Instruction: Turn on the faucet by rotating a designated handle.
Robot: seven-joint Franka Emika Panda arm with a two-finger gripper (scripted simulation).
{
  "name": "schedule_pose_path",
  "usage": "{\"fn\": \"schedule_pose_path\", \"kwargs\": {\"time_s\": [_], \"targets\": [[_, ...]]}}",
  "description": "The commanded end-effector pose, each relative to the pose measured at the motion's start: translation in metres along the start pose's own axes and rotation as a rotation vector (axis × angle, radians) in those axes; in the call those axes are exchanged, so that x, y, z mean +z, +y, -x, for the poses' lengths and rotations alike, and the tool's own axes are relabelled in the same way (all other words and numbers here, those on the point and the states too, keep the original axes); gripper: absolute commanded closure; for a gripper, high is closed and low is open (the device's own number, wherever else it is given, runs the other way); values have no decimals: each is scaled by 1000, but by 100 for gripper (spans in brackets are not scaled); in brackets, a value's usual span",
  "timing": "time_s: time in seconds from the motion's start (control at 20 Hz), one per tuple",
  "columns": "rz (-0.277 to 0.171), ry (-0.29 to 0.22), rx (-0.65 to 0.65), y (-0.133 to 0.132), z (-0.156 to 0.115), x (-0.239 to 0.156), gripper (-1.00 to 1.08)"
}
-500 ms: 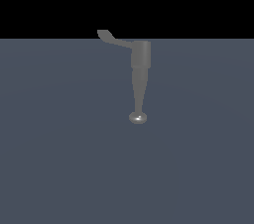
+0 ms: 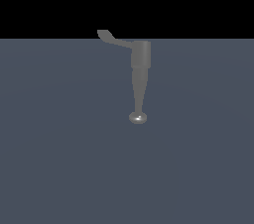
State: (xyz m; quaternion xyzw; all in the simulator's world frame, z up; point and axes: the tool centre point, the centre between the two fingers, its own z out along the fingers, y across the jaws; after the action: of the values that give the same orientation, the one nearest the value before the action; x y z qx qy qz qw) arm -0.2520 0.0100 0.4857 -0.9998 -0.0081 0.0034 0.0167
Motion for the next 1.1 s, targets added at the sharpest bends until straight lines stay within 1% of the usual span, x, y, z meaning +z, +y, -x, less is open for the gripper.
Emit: {"fn": "schedule_pose_path", "kwargs": {"time_s": [0.0,0.25,0.55,0.8,1.05], "targets": [[-1,4,-10,-4,-1,-1,108],[-1,3,-1,-3,-2,0,108],[-5,3,42,-4,-10,1,108],[-9,2,108,-4,-23,2,108],[-15,1,201,-5,-41,6,108]]}}
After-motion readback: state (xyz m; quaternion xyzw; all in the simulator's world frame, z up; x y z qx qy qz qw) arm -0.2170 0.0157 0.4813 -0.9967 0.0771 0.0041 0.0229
